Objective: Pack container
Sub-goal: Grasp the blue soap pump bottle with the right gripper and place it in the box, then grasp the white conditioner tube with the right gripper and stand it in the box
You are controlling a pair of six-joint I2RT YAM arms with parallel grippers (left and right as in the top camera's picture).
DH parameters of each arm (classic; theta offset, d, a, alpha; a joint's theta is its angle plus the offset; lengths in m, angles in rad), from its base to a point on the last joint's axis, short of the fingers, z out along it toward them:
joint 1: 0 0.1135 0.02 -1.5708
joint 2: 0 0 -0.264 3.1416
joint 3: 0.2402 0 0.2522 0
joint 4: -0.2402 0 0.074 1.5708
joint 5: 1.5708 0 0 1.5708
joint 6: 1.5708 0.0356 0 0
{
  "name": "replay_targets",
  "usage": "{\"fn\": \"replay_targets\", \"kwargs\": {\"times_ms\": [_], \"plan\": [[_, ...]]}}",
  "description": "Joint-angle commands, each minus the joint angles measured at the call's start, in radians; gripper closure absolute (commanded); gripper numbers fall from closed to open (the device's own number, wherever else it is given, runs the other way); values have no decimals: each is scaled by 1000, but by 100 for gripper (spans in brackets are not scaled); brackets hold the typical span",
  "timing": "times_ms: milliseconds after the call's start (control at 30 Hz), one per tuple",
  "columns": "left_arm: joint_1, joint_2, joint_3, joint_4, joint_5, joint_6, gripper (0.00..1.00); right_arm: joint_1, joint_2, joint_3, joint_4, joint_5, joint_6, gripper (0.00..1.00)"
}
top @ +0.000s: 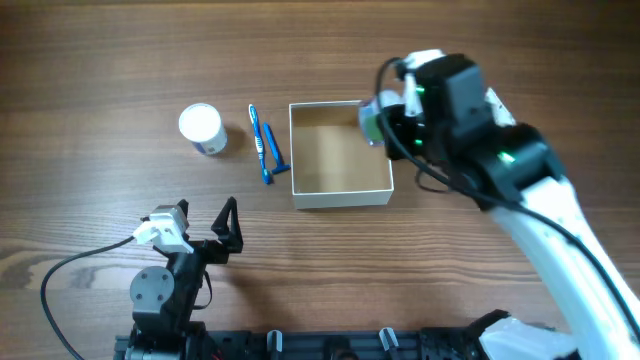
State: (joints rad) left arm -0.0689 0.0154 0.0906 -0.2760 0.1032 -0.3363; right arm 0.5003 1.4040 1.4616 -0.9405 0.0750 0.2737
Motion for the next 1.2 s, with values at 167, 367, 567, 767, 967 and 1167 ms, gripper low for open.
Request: {"fn": "replay_targets", "kwargs": {"times_ms": [167, 367, 567, 767, 967, 1167], "plan": [[8, -7, -6, 3, -3, -9, 0, -2, 392, 5, 139, 90, 71, 84], [8, -7, -6, 3, -3, -9, 0, -21, 414, 6, 213, 71, 92, 31], [8, -7, -6, 3, -3, -9, 0, -21, 261, 6, 109, 30, 95, 10], [8, -7, -6, 3, -3, -9, 0, -114, -52, 6, -7, 224, 87, 7], [8, -7, -6, 3, -3, -9, 0, -390, -33, 3, -30, 232, -51, 0], [8, -7, -6, 3, -3, -9, 0, -537, 182, 3, -53, 111, -117, 22]]}}
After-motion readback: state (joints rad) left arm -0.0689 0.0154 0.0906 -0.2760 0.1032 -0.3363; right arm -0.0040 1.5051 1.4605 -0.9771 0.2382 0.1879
